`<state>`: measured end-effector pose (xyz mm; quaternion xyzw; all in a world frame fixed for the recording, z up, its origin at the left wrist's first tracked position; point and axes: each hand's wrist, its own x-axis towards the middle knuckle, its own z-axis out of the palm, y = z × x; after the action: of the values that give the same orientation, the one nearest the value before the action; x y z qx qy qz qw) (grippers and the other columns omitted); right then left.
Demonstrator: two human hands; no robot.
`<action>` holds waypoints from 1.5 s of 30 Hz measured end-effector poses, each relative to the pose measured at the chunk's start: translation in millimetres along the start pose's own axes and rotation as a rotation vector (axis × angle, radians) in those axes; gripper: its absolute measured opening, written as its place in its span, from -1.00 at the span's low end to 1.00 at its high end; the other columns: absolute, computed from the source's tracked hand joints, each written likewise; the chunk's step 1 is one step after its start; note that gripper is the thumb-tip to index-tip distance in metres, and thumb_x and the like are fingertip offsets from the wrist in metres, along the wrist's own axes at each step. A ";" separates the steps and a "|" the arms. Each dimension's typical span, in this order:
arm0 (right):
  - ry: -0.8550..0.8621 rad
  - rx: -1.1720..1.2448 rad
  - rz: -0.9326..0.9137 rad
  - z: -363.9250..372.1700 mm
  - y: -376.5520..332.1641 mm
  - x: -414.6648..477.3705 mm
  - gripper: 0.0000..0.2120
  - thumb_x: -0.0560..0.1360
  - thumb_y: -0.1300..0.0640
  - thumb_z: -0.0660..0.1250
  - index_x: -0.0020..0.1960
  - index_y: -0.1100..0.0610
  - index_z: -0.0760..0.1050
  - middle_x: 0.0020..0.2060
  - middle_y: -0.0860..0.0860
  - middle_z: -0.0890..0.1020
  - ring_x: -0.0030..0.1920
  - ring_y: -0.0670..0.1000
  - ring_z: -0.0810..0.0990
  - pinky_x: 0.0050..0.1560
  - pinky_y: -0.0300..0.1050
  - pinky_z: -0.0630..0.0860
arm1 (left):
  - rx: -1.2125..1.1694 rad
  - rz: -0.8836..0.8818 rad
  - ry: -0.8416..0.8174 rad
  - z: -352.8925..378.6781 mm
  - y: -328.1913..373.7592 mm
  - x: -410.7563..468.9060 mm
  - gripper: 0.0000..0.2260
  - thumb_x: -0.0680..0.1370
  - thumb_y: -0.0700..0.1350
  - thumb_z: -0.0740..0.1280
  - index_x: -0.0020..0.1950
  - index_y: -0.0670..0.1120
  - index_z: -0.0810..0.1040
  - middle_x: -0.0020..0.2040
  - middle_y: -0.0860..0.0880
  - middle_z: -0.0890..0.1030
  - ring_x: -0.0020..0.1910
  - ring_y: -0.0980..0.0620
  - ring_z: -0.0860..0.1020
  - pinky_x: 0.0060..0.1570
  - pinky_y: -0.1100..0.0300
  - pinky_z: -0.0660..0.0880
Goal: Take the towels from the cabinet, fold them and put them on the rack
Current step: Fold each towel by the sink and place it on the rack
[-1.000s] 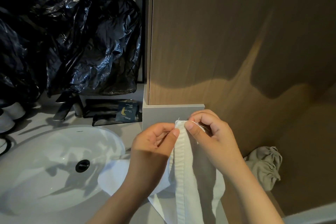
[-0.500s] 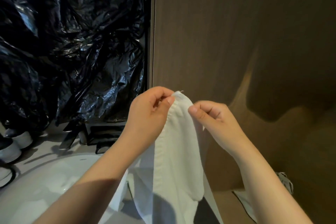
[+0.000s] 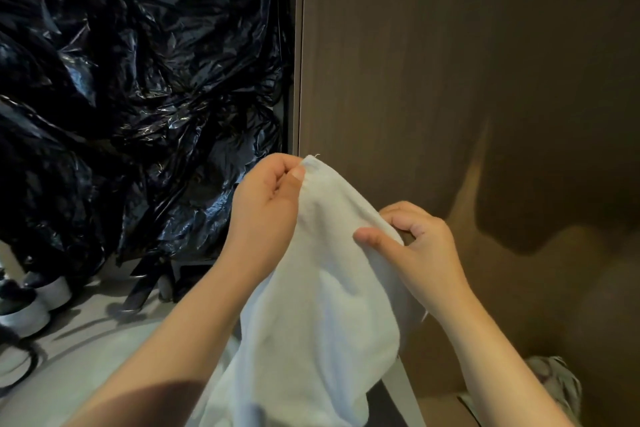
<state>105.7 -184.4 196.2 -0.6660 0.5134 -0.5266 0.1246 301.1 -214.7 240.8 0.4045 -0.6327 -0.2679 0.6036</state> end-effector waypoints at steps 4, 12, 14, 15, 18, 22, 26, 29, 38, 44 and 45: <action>-0.033 0.070 0.124 1.7 13.2 -12.4 -0.65 0.32 -0.26 0.43 -0.33 0.02 0.67 -0.27 -0.09 0.62 -0.18 -0.03 0.62 -0.24 -0.14 0.59 | 0.086 0.055 0.026 -5.4 -10.1 2.9 -0.81 0.63 -0.16 0.21 -0.14 -0.03 0.54 -0.27 -0.05 0.55 -0.32 0.09 0.46 -0.32 0.30 0.40; 0.120 0.082 0.000 -0.1 -3.8 -11.1 -0.81 0.31 -0.13 0.51 -0.29 -0.01 0.69 -0.27 -0.11 0.60 -0.16 -0.02 0.60 -0.25 -0.23 0.55 | 0.068 0.030 0.025 -7.7 -19.7 -5.6 -0.46 0.49 0.22 0.28 -0.25 -0.29 0.39 -0.36 -0.16 0.35 -0.41 0.14 0.30 -0.42 0.30 0.24; 0.151 0.072 -0.138 -15.3 -20.0 -2.2 -0.77 0.32 -0.14 0.52 -0.28 0.03 0.70 -0.29 -0.09 0.60 -0.20 0.00 0.59 -0.26 -0.18 0.52 | -0.010 0.074 0.049 -10.1 -9.3 -0.4 -0.40 0.40 0.28 0.34 -0.25 -0.31 0.41 -0.34 -0.23 0.39 -0.41 0.11 0.33 -0.43 0.30 0.25; 0.159 0.054 -0.197 -22.8 -27.1 2.4 -0.77 0.33 -0.13 0.53 -0.28 0.03 0.69 -0.29 -0.08 0.60 -0.21 0.01 0.59 -0.28 -0.16 0.51 | -0.051 0.089 0.069 -10.6 -5.5 2.9 -0.40 0.40 0.27 0.37 -0.26 -0.32 0.40 -0.34 -0.25 0.39 -0.41 0.09 0.33 -0.43 0.27 0.25; 0.093 -0.021 -0.205 -37.3 -34.1 10.3 -0.74 0.37 -0.17 0.51 -0.27 0.02 0.68 -0.30 -0.07 0.60 -0.22 0.03 0.59 -0.31 -0.11 0.54 | -0.111 0.083 0.135 -7.6 -7.1 8.7 -0.46 0.45 0.17 0.41 -0.26 -0.32 0.41 -0.34 -0.24 0.41 -0.40 0.10 0.35 -0.41 0.30 0.29; -0.077 -0.154 -0.077 -31.2 -1.8 -3.5 -0.61 0.37 -0.21 0.46 -0.37 0.12 0.62 -0.38 -0.01 0.56 -0.32 0.03 0.56 -0.30 0.11 0.49 | -0.027 -0.011 0.158 3.9 -33.8 -0.7 -0.63 0.48 0.06 0.43 -0.24 -0.24 0.50 -0.33 -0.13 0.51 -0.40 0.18 0.39 -0.37 0.39 0.33; -0.173 -0.229 0.056 -22.9 32.8 -22.4 -0.50 0.39 -0.38 0.38 -0.31 0.07 0.64 -0.36 -0.04 0.57 -0.28 0.01 0.58 -0.28 0.14 0.51 | 0.104 0.000 0.120 7.5 -54.9 -5.0 -0.73 0.47 0.06 0.44 -0.30 -0.06 0.49 -0.30 0.04 0.54 -0.36 0.26 0.45 -0.30 0.48 0.35; -0.247 -0.329 0.116 -20.2 47.1 -33.7 -0.55 0.40 -0.47 0.28 -0.24 -0.12 0.65 -0.29 -0.15 0.59 -0.23 -0.09 0.59 -0.28 -0.01 0.58 | 0.181 -0.006 0.128 2.2 -66.8 -5.8 -0.74 0.48 0.08 0.43 -0.28 -0.02 0.48 -0.25 0.09 0.54 -0.31 0.28 0.46 -0.27 0.51 0.34; -0.074 -0.355 0.215 -2.6 59.9 -56.5 -0.66 0.45 -0.32 0.29 -0.36 -0.13 0.53 -0.30 -0.25 0.58 -0.17 -0.21 0.57 -0.25 -0.27 0.48 | 0.269 -0.018 0.116 -9.4 -83.3 -14.5 -0.78 0.49 0.13 0.39 -0.26 0.09 0.45 -0.18 0.21 0.53 -0.23 0.35 0.46 -0.24 0.58 0.30; 0.055 -0.109 0.378 0.7 46.8 -43.8 -0.90 0.36 -0.10 0.54 -0.29 -0.15 0.66 -0.30 -0.20 0.65 -0.16 -0.19 0.62 -0.15 -0.12 0.63 | 0.355 0.013 0.124 -18.9 -86.2 -13.5 -0.81 0.54 0.10 0.35 -0.22 0.12 0.40 -0.23 0.16 0.51 -0.19 0.31 0.46 -0.28 0.44 0.32; 0.045 -0.095 0.381 0.2 44.7 -42.5 -0.91 0.35 -0.09 0.55 -0.29 -0.16 0.67 -0.31 -0.19 0.65 -0.17 -0.18 0.62 -0.16 -0.12 0.62 | 0.398 0.027 0.098 -20.6 -86.1 -14.2 -0.82 0.55 0.09 0.34 -0.19 0.11 0.40 -0.22 0.17 0.49 -0.18 0.28 0.47 -0.28 0.40 0.30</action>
<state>84.7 -169.6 140.2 -0.5500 0.6571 -0.4834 0.1789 336.7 -245.3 164.4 0.5197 -0.6483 -0.1096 0.5456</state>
